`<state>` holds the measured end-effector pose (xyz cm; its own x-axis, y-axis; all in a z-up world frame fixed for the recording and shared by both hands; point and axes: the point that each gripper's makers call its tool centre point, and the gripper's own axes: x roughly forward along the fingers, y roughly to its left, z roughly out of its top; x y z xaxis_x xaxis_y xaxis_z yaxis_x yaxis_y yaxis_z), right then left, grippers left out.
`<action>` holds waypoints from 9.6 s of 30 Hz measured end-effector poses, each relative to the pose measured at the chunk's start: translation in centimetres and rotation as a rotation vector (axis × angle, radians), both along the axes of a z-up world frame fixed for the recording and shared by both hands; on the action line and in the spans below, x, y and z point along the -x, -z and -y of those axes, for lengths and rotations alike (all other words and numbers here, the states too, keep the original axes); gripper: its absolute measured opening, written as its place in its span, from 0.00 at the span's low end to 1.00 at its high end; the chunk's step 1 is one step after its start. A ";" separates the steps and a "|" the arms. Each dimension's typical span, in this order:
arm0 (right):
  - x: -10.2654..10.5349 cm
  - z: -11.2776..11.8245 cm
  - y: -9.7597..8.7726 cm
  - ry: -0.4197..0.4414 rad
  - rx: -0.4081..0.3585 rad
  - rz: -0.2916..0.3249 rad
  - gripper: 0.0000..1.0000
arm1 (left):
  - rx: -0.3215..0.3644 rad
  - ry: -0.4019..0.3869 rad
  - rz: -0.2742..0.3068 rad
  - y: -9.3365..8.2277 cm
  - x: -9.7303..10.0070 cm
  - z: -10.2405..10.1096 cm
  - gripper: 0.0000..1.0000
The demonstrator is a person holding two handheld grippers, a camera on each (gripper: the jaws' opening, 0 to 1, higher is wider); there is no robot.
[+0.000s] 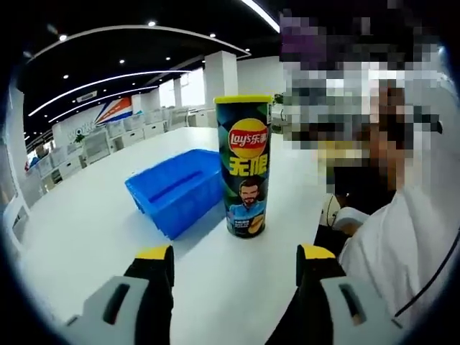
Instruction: Open the lid of the chip container on the table, take out the chips, place them into the box in front of the container, and close the lid
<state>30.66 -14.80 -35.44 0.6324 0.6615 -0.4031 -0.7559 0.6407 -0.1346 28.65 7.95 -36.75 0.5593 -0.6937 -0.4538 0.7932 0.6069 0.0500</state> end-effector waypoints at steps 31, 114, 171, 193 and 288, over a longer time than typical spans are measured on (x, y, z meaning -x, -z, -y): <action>0.9 -1.4 -0.6 -0.048 -0.064 0.038 0.69 | 0.190 0.118 0.100 1.1 -5.4 4.2 0.95; -3.2 -9.4 -9.1 -0.049 -0.510 0.077 0.74 | 0.449 0.371 0.171 1.1 -6.0 11.2 0.47; -5.3 -14.3 -9.1 0.071 -0.431 0.145 0.43 | 0.420 0.367 0.185 1.1 -6.1 11.2 0.47; -5.2 -14.3 -9.1 0.100 -0.451 0.090 0.42 | 0.421 0.364 0.201 1.2 -6.0 11.2 0.47; -5.5 -14.5 -10.0 0.142 -0.325 0.221 0.38 | 0.382 0.319 0.230 1.5 -6.3 11.0 0.47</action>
<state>36.17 -0.28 -25.45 0.7742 0.6322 -0.0318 -0.6328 0.7721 -0.0575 34.96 -3.02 -38.28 0.3495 -0.9365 -0.0272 0.9354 0.3471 0.0672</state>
